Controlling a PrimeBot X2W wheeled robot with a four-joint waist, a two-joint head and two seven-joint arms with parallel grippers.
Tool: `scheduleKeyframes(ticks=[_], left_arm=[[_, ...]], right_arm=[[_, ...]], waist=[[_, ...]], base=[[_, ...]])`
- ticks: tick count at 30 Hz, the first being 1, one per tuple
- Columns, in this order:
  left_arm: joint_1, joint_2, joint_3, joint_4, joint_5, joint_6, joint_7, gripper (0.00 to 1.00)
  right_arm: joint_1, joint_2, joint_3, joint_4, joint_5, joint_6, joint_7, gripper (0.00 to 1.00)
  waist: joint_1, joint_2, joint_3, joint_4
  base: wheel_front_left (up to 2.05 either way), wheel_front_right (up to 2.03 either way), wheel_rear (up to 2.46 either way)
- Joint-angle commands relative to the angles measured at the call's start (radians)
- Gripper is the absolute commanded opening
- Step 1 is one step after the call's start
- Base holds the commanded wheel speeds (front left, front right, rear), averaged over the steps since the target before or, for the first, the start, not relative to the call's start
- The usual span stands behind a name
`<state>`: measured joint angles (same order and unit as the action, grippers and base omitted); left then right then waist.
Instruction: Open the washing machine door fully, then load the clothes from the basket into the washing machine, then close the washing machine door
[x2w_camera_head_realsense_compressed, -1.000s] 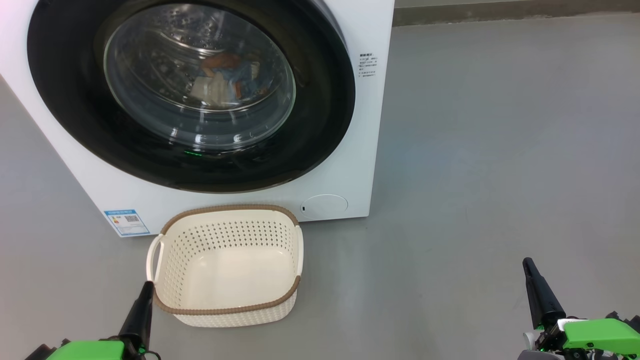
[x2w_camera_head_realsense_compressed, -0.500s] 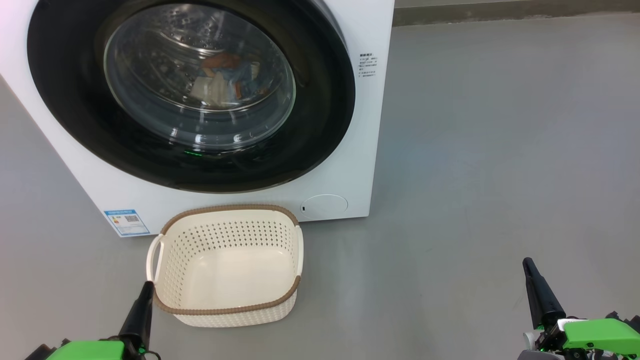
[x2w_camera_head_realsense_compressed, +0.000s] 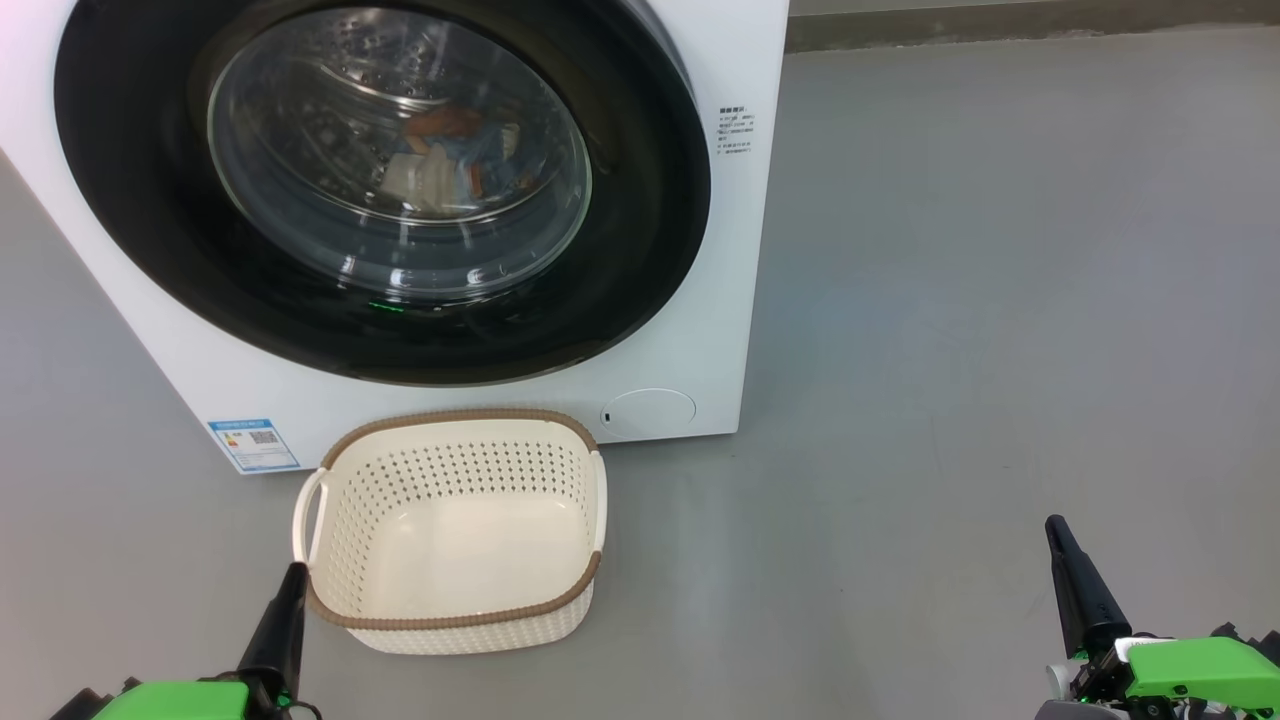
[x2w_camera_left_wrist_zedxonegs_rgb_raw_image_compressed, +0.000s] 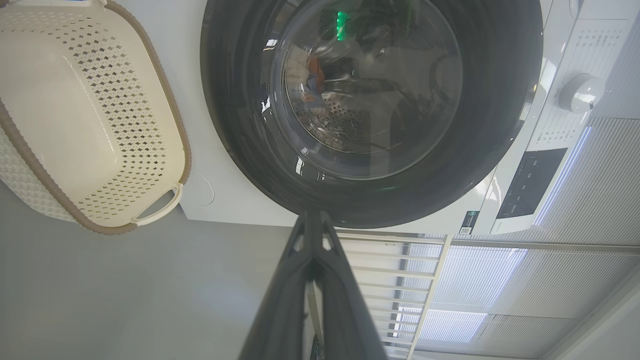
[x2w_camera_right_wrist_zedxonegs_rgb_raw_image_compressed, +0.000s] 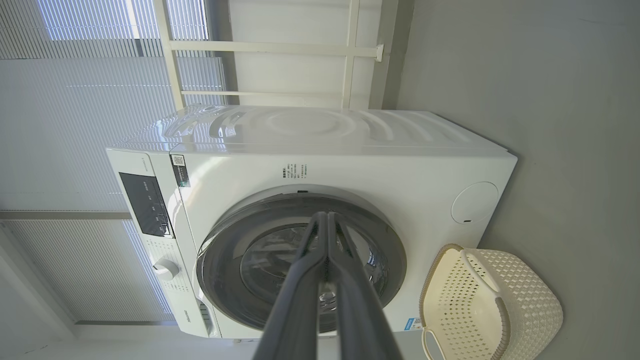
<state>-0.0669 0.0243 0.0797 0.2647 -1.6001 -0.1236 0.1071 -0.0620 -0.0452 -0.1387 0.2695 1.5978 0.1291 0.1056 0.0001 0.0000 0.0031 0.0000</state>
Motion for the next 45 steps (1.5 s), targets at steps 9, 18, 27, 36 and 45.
scheduleKeyframes(ticks=[9, 18, 27, 36, 45], left_arm=[[-0.041, 0.026, 0.034, -0.02, -0.009, -0.007, 0.006, 0.0], [-0.041, 0.026, 0.034, -0.02, -0.009, -0.007, 0.006, 0.0], [-0.041, 0.026, 0.034, -0.02, -0.009, -0.007, 0.006, 0.0], [-0.041, 0.026, 0.034, -0.02, -0.009, -0.007, 0.006, 0.0], [-0.041, 0.026, 0.034, -0.02, -0.009, -0.007, 0.006, 0.0]], right_arm=[[-0.046, -0.005, 0.024, -0.025, 0.01, 0.002, 0.009, 0.0], [-0.046, -0.005, 0.024, -0.025, 0.01, 0.002, 0.008, 0.0], [-0.046, -0.005, 0.024, -0.025, 0.01, 0.002, 0.008, 0.0], [-0.046, -0.005, 0.024, -0.025, 0.01, 0.002, 0.008, 0.0], [-0.046, -0.005, 0.024, -0.025, 0.01, 0.002, 0.008, 0.0]], waist=[[0.0, 0.0, 0.0, 0.0], [0.0, 0.0, 0.0, 0.0], [0.0, 0.0, 0.0, 0.0], [0.0, 0.0, 0.0, 0.0], [0.0, 0.0, 0.0, 0.0]], base=[[0.0, 0.0, 0.0], [0.0, 0.0, 0.0], [0.0, 0.0, 0.0], [0.0, 0.0, 0.0], [0.0, 0.0, 0.0]])
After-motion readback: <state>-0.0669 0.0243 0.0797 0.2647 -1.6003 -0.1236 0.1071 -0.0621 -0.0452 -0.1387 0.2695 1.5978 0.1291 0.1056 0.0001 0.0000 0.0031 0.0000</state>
